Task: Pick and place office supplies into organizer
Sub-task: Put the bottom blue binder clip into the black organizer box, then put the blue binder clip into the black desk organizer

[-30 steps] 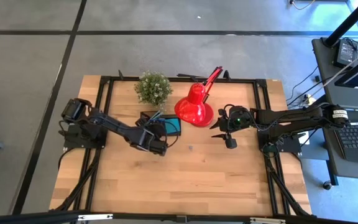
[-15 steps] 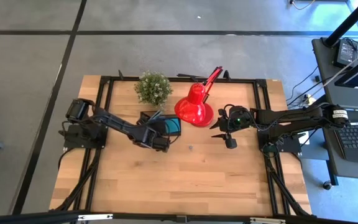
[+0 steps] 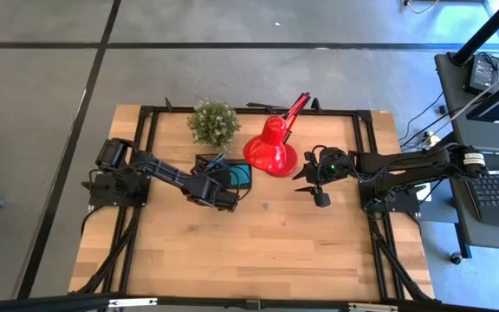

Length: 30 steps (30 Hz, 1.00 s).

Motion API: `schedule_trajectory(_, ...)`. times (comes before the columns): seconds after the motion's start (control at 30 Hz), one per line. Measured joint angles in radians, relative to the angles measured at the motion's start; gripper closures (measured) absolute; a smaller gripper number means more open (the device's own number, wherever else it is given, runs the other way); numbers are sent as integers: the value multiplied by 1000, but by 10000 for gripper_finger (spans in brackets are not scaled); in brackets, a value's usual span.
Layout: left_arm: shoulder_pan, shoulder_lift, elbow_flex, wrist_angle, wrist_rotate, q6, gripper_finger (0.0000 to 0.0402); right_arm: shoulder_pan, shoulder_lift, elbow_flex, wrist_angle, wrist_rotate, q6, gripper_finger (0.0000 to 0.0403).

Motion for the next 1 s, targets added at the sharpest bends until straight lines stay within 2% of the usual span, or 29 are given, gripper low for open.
schedule_trajectory(0.4,-5,0,50,-6,39,44,286,0,0,0,0,0,0,208)
schedule_trajectory(0.63,-12,0,125,-12,93,100,283,0,0,0,-1,0,-1,208)
schedule_trajectory(1.0,-84,0,214,-10,104,201,285,0,0,0,-1,0,-1,208)
